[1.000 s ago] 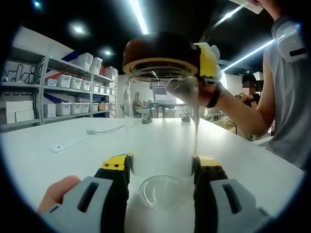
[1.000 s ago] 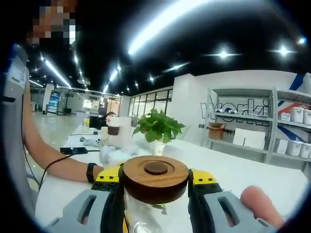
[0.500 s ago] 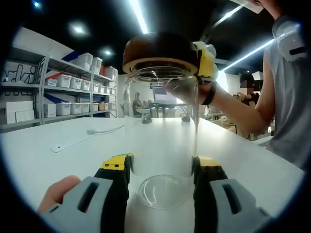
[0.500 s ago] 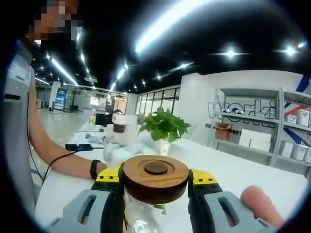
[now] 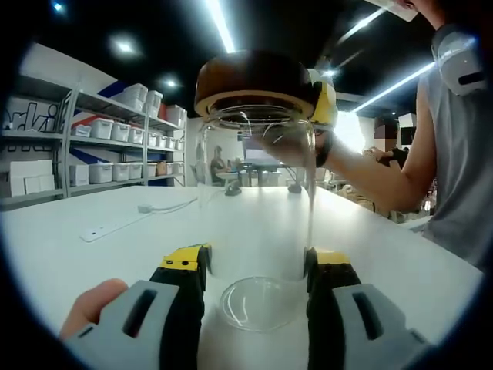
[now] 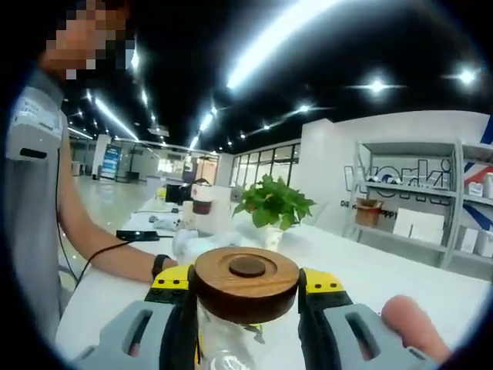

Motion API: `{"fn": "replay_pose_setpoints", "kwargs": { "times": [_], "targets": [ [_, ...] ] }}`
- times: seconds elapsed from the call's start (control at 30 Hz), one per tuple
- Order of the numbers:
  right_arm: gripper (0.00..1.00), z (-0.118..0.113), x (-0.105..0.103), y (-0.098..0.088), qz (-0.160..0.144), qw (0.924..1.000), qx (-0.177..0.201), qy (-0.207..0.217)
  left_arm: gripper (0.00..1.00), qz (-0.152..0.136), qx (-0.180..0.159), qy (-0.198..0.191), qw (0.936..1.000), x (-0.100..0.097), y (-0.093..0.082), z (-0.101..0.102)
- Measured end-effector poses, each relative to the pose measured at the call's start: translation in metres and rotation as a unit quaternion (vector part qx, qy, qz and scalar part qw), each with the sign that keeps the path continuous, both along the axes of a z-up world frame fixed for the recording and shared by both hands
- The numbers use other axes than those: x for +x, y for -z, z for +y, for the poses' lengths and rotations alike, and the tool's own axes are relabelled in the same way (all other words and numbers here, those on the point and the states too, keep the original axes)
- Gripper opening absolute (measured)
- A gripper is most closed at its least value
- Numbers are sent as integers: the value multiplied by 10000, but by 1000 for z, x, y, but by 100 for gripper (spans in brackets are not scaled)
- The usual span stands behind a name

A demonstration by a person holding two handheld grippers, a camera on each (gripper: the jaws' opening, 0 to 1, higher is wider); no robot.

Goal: Clamp the coffee can twist off the lid put the lid on the table pick up the lid cover the can tighten the lid

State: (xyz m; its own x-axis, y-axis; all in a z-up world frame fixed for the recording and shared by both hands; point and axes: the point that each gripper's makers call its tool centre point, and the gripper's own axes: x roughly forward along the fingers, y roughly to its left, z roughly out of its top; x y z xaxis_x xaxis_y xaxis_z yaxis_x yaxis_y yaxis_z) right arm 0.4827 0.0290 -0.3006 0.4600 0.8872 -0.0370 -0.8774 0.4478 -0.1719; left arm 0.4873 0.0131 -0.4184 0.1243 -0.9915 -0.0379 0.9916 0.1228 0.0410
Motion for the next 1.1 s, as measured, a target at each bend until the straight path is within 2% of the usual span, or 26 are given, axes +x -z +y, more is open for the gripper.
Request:
{"fn": "replay_pose_setpoints", "kwargs": {
  "times": [0.13,0.3,0.5,0.67,0.87,1.0,1.1],
  "targets": [
    [47,0,0,0,-15,10000,-31,-66,42,-4,2,5,10000,0,0,0],
    [47,-1,1,1,46,9993,71,-368,42,-15,11,-7,10000,0,0,0],
    [47,-1,0,1,49,9989,143,-455,42,-20,15,4,10000,-1,1,0],
    [47,-1,1,1,206,9981,268,-508,42,-26,20,0,10000,-1,1,0],
    [47,-1,1,1,234,9974,338,-587,42,-40,26,-12,10000,-1,1,0],
    [47,-1,0,1,145,9961,297,-813,42,-44,31,-6,10000,-1,1,0],
    [47,-1,2,1,217,9942,414,-964,42,-47,35,-8,10000,-1,1,0]
  ]
}}
